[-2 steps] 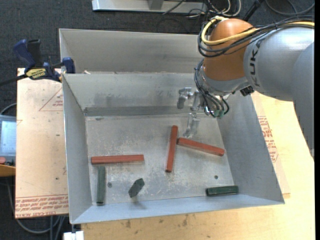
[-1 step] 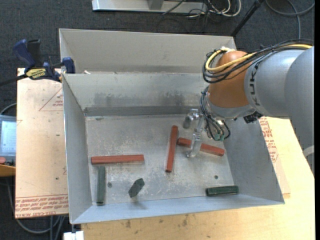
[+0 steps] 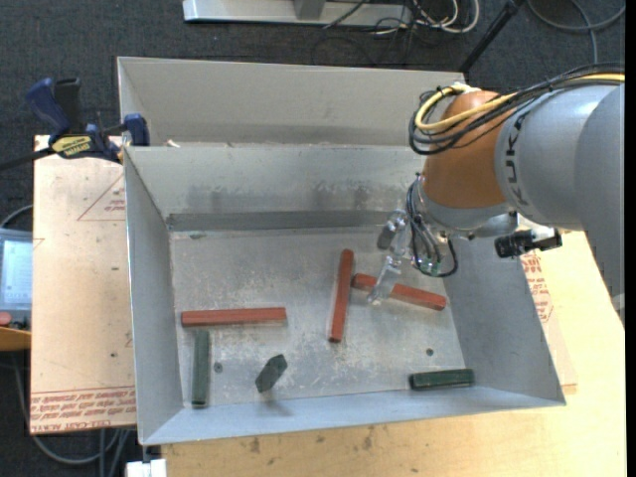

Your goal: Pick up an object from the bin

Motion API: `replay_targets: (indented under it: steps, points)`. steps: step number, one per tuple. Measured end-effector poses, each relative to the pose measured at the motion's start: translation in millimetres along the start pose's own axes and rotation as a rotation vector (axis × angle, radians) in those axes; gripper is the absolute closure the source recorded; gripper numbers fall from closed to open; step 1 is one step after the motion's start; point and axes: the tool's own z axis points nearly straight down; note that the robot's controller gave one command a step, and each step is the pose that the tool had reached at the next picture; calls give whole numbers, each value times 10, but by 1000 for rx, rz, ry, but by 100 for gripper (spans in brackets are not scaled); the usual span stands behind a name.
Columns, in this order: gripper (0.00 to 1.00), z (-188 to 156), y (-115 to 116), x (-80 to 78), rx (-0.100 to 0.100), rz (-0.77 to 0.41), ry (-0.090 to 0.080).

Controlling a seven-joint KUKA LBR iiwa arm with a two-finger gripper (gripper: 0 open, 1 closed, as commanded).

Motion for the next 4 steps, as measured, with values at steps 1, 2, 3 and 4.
replay_targets:
  steps: [1,2,3,4]
  points:
    - [0,8,-141,-51,0,160,-1]
    - [0,312,-20,107,0,377,2]
    - [0,310,-16,102,1,374,-1]
    - [100,301,-13,97,1,374,-2]
